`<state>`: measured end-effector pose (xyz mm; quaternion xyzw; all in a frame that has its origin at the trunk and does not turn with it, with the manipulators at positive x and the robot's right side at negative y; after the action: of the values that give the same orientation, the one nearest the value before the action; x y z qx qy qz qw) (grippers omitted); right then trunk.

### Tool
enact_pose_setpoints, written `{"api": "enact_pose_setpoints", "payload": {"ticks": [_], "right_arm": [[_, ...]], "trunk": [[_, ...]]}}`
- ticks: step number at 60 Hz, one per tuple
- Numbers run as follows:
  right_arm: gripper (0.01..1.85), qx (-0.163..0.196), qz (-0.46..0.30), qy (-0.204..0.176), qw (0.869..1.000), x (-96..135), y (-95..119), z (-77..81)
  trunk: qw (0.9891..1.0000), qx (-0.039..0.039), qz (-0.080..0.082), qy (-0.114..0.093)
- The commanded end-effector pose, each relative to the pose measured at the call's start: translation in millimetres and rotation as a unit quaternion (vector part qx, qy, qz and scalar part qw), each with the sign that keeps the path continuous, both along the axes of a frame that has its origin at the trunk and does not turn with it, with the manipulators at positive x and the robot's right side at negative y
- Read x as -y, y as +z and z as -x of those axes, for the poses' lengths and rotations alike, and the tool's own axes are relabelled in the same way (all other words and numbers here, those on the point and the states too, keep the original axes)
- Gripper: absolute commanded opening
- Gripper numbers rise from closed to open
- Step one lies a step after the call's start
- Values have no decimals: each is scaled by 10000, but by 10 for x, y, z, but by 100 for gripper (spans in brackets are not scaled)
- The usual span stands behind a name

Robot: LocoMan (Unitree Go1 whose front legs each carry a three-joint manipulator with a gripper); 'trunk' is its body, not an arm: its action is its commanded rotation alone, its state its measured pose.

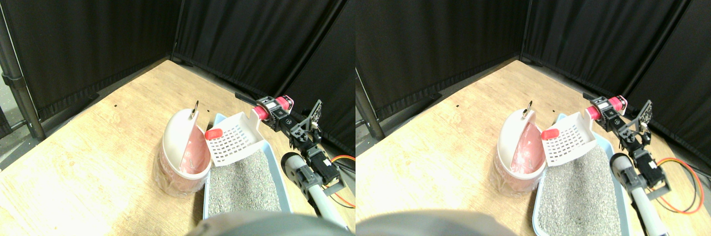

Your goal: Scoop (unimanual)

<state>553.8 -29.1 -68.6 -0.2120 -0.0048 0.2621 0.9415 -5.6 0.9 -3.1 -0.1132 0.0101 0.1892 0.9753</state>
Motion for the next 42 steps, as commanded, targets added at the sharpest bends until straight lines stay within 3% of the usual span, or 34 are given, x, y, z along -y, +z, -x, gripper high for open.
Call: {"api": "enact_pose_setpoints", "payload": {"ticks": [1,22,27,42], "right_arm": [[8,503,7,235,9985,-67,102,16],[8,662,276,232,9972,-127,158,106],[15,655,124,207,9976,-140,175,115],[9,656,26,288,9974,-144,266,146]], "trunk": [[9999,-104,30,32],[9999,-104,35,43],[9999,-92,42,47],[9999,-81,48,38]]}}
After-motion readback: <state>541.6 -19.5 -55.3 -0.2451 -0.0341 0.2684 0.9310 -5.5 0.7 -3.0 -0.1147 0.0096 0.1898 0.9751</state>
